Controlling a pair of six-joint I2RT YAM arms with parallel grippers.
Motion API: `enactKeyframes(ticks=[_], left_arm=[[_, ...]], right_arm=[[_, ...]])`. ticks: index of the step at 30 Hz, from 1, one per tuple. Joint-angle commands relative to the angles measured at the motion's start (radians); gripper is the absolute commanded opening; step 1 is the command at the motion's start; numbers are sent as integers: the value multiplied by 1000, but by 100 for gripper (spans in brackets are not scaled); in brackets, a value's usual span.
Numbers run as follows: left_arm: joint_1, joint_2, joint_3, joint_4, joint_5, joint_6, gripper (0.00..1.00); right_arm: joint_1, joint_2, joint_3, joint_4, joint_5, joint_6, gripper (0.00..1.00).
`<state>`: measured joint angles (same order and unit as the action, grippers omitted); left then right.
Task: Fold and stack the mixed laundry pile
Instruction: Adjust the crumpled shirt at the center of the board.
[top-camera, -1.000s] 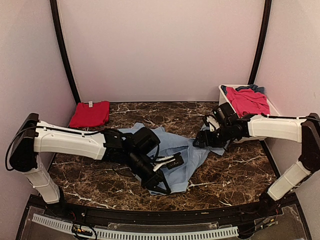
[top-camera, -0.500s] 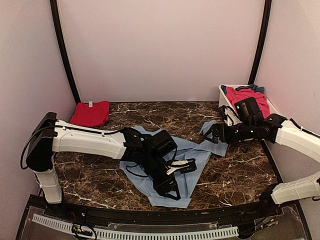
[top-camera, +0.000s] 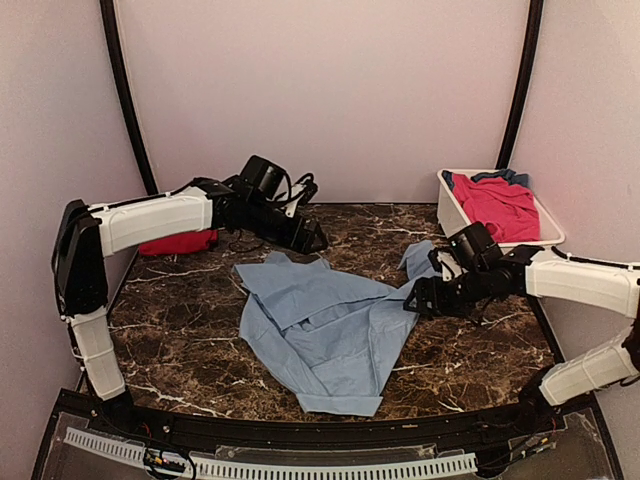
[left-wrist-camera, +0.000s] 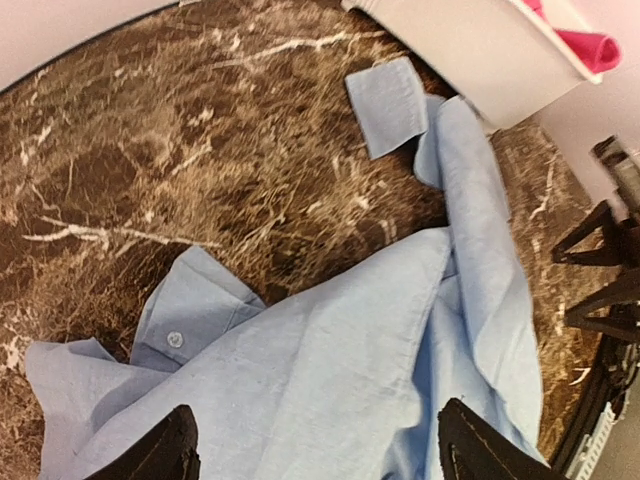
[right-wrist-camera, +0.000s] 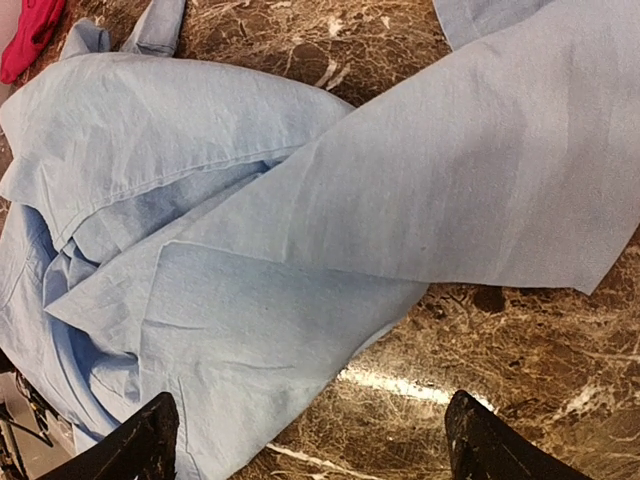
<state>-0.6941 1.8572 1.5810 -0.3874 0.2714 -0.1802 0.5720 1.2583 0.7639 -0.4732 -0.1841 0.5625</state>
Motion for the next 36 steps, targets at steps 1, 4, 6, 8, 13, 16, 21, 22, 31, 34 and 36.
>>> enactKeyframes(ticks=[1,4,6,8,13,16,21,22,31,34,36], left_arm=[[-28,129,13,-124,-139,5,83],[-25,186,20,-166,-236,3,85],[-15,231,44,-237,-323,-26,84],[7,248,32,-281,-348,-66,77],[32,162,-161,-265,-392,-148,40],[66,45,-292,-239,-403,-243,23],[145,-200,-522,-119,-303,-377,33],[149,-219,-528,-119,-298,-378,46],[103,-325,-414,-172,-205,-191,71],[45,-284,-391,-196,-184,-134,74],[6,-245,-387,-198,-187,-120,74]], right_arm=[[24,52,81,76,-13,-6,90],[49,133,120,92,-21,-18,89],[88,194,154,94,-24,-29,89],[150,242,196,77,9,-27,89],[281,344,261,53,73,-13,89],[317,401,271,51,81,-16,88],[322,448,262,6,143,-25,87],[320,452,260,1,154,-28,87],[288,347,243,37,129,-41,85],[330,317,262,74,80,-33,85],[367,334,295,79,77,-29,85]])
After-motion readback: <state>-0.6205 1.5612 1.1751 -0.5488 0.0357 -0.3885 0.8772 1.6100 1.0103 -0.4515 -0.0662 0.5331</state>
